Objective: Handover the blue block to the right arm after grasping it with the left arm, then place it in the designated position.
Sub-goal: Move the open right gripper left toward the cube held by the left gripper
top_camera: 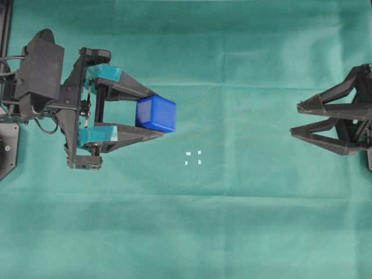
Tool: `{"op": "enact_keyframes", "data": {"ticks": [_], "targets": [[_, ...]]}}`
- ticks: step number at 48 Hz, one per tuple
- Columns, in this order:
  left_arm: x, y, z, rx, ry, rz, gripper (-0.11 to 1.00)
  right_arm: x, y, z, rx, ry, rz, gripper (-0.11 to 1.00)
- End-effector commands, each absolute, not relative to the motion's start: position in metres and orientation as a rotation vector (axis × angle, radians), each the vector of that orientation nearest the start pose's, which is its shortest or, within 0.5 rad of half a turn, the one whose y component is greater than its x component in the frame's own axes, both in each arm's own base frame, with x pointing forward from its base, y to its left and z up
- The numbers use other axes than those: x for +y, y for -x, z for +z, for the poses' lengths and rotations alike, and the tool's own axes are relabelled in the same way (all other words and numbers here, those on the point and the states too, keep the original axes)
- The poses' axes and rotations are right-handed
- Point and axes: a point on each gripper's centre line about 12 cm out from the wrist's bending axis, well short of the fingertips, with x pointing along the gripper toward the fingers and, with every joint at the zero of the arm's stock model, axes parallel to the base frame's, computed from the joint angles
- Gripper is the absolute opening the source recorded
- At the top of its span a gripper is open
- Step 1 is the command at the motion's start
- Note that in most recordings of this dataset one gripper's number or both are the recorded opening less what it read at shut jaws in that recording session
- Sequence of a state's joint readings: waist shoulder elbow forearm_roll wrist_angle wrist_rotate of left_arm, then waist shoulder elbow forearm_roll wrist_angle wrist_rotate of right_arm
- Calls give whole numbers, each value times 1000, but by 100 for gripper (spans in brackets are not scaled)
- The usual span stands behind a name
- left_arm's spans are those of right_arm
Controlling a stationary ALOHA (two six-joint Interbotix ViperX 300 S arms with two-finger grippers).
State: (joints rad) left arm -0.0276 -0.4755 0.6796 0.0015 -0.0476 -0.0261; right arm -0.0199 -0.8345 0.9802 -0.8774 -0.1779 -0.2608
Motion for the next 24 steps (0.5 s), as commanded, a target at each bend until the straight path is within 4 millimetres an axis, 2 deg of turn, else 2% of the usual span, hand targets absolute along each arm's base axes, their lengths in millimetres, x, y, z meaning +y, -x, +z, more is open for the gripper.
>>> {"op": "enact_keyframes", "data": {"ticks": [1, 13, 24], "targets": [[-9, -325, 351, 129, 24, -28, 47, 13, -234, 338, -76, 1126, 114, 93], [-9, -325, 351, 129, 24, -28, 47, 14, -237, 339, -80, 1124, 119, 93], [-9, -325, 350, 135, 24, -27, 47, 13, -250, 342, -63, 1121, 127, 93]]}}
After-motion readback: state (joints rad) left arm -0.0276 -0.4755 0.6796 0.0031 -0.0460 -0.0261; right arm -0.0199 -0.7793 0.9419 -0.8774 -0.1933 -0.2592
